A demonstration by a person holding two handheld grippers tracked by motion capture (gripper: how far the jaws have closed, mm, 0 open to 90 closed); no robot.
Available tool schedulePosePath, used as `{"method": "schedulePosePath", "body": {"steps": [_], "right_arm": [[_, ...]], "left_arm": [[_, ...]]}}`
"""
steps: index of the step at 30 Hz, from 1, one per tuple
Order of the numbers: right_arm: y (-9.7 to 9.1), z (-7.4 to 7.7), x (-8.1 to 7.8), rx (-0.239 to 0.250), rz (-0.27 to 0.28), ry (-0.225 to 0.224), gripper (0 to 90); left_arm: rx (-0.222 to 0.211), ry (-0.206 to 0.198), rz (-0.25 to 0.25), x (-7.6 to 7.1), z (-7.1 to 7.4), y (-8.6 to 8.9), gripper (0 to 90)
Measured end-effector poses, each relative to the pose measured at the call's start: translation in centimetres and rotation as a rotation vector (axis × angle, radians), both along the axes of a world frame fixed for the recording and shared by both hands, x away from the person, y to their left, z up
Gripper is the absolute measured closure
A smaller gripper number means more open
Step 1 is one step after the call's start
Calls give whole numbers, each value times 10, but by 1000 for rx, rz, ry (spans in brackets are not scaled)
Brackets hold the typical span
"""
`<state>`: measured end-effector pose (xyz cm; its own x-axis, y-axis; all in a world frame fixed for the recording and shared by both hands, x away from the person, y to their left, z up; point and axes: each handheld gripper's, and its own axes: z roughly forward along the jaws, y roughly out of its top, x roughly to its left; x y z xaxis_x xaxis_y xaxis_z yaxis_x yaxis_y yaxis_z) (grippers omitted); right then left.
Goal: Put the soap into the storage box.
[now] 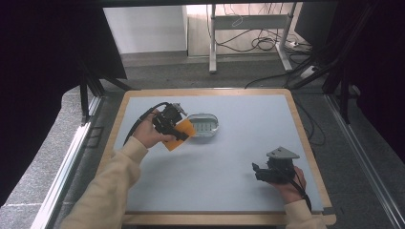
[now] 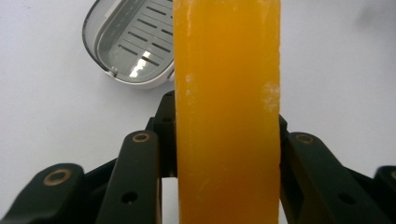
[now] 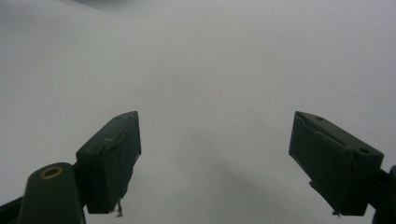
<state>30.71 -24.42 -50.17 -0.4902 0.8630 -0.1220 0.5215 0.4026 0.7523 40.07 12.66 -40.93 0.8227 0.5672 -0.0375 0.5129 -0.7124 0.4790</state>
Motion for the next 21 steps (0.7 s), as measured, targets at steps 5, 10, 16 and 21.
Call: {"method": "schedulePosePath", "body": {"steps": [5,10,16,21], "right_arm": [[0,0,0,1,-1,-1,170],[-1,0,0,1,0,-1,170],[-1,0,0,-2,-1,-1,170],[-1,0,0,-1,-1,-1,170]], "left_arm": [[-2,7,-7,7,3,-2,618],[12,1,-16,14,5,-7,618],[14,-4,-31,22,8,-15,617],[31,-6,-50,29,9,-20,618]]}}
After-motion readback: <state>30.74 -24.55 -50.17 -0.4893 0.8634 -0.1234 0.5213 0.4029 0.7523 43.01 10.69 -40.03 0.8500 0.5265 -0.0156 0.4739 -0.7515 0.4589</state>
